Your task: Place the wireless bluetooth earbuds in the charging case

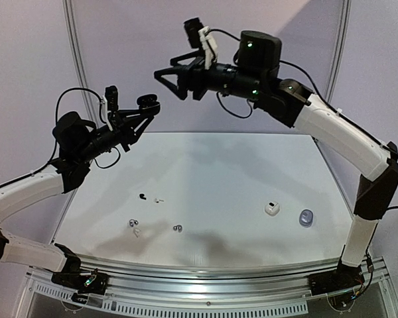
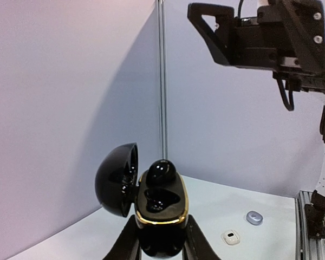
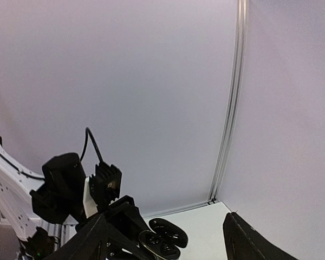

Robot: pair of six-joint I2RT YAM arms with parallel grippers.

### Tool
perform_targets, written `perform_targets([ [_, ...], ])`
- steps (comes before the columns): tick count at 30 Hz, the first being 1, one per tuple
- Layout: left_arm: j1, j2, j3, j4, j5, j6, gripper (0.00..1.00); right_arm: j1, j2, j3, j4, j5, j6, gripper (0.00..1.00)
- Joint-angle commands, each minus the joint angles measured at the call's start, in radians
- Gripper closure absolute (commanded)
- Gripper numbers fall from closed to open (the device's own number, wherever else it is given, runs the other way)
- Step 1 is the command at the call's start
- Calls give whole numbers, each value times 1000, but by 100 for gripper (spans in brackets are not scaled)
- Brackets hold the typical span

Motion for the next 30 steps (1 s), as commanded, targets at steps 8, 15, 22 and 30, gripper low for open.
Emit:
perform_targets([
  [8,107,-29,9,-126,-40,-64,100,-74,48,-11,-152,170,251,13],
  [15,225,-57,-34,-252,-143,-13,100,-73,338,197,-319,210,331,15],
  [22,301,-84,-112,-286,-158,-13,100,-31,520,208,-320,213,310,18],
  [30,303,-102,-171,-86,245,-74,100,-42,374,-132,127,-261,339,18],
])
